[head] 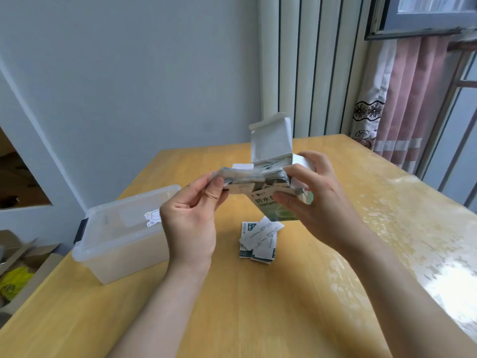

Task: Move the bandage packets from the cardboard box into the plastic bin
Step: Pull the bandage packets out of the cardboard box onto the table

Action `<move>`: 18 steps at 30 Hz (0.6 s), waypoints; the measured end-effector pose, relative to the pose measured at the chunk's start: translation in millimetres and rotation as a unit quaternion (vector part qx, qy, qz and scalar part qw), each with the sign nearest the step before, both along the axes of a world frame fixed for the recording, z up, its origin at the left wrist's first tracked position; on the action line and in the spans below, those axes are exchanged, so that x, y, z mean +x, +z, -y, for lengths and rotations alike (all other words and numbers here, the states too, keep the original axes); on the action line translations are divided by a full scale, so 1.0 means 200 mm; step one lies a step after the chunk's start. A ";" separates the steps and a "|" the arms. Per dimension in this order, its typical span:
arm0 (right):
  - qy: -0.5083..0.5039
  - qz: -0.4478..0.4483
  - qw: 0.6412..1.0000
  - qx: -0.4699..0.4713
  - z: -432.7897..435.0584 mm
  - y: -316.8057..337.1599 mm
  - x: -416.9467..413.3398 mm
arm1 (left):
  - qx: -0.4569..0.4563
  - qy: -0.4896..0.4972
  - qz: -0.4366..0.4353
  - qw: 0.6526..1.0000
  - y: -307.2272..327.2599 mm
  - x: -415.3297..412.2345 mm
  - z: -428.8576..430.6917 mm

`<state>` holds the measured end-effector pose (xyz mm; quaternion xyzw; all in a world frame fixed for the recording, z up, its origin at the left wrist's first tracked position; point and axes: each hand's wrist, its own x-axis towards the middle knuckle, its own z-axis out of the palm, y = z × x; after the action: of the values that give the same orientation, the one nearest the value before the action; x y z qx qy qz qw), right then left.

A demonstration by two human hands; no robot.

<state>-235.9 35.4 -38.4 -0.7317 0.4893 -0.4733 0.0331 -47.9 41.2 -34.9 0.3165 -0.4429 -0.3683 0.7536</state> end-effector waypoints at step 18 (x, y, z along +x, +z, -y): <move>-0.062 -0.073 0.991 -0.089 0.00 -0.03 0.08 | -0.142 0.094 0.379 0.909 -0.08 0.02 0.02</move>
<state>-219.2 35.7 -44.4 -0.7327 0.4910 -0.4612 -0.0973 -44.1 37.6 -50.6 0.3619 -0.7114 -0.0810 0.5969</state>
